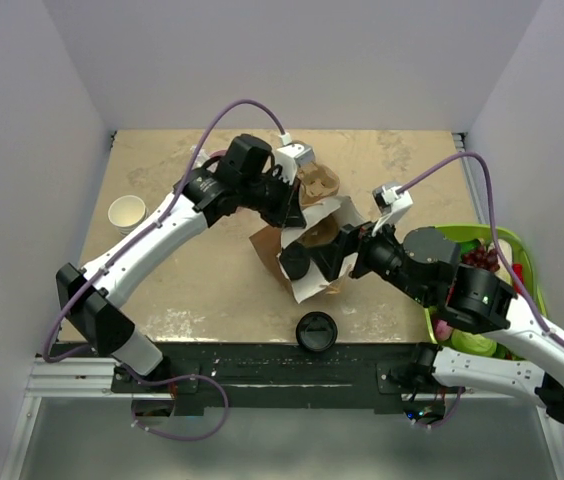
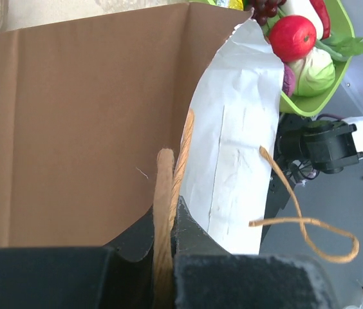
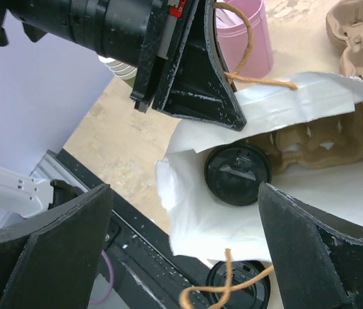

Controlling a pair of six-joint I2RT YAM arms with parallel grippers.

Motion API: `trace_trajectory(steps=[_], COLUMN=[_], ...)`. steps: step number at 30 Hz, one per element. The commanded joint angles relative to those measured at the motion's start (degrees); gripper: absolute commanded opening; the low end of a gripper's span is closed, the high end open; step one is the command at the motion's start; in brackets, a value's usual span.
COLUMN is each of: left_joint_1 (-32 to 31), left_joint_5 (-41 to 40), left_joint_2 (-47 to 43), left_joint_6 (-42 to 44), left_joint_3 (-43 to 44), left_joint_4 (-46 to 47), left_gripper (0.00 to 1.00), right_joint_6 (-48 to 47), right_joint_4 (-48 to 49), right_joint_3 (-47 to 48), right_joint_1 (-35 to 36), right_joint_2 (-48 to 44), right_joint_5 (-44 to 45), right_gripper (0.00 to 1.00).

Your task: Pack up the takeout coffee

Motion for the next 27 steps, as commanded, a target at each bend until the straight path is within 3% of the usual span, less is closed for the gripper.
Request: trace_trajectory(steps=[1,11,27], left_joint_1=[2.86,6.65,11.66], left_joint_5=[3.61,7.75,6.26], left_joint_2=[1.71,4.35,6.02], left_joint_6=[-1.37,-1.45,2.59], left_joint_3=[3.13,4.28,4.54], left_joint_4=[0.62,-0.52,-2.10], left_gripper=[0.00,0.00,0.00], right_joint_6=[4.83,14.33,14.42], right_joint_4=[-6.50,-14.15,-15.83], right_joint_3=[6.34,11.10,12.50], right_joint_1=[0.29,0.29,0.29], right_joint_2=[1.16,2.22,6.26], right_joint_5=[3.83,7.45,8.06], right_gripper=[0.98,0.98,0.98])
